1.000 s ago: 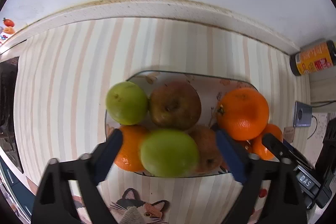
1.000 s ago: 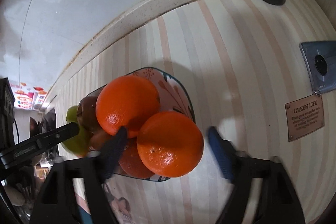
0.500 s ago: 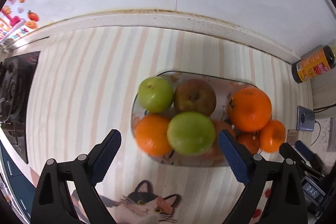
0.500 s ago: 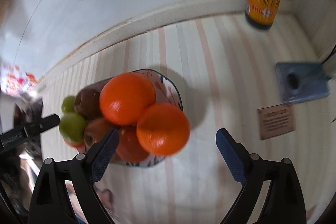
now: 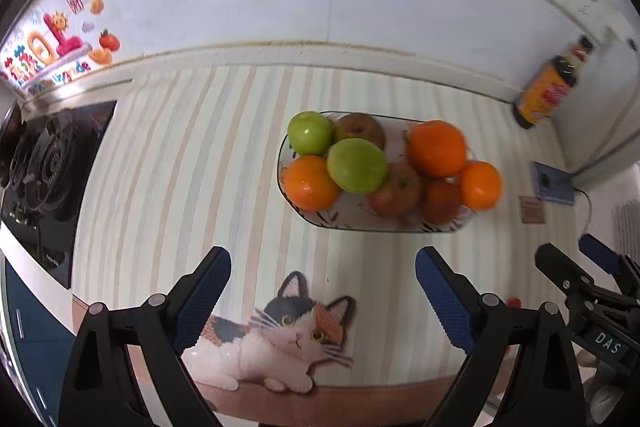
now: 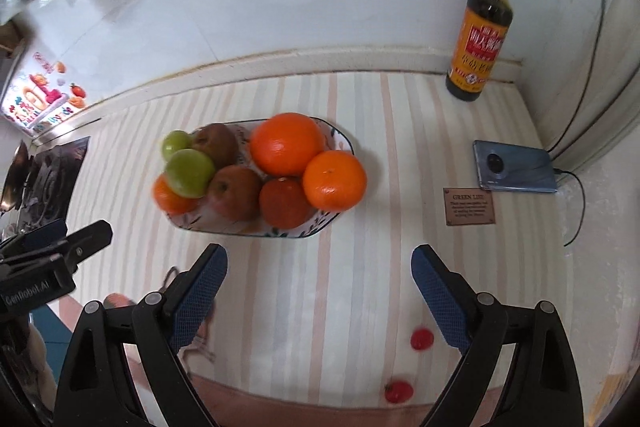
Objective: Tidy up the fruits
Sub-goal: 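Lift both open tools away from the plate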
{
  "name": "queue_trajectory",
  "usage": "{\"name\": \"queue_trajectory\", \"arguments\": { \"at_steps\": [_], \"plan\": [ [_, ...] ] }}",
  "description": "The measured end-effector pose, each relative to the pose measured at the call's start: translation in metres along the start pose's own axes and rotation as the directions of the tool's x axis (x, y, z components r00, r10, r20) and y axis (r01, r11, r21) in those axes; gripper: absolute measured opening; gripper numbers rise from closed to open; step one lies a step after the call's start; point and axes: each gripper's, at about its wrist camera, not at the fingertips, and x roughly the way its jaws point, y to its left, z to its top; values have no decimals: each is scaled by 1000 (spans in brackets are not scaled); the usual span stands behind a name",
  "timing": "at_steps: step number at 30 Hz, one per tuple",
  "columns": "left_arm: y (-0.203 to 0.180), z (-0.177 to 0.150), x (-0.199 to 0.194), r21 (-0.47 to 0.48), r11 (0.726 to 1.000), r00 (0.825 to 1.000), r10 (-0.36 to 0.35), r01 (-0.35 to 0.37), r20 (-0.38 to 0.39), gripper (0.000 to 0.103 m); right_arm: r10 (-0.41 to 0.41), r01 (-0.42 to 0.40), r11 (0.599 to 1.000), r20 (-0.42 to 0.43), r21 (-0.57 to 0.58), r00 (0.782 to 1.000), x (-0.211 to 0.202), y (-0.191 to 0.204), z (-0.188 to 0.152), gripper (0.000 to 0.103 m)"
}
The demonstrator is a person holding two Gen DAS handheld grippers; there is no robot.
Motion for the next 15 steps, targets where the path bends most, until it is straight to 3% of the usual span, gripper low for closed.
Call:
{"name": "queue_trajectory", "arguments": {
  "at_steps": [15],
  "plan": [
    [0,-47,-102,70,996,991,-60,52,119,95,6,-5,1000,116,-15,993,-120,28,-50,96]
  ]
}}
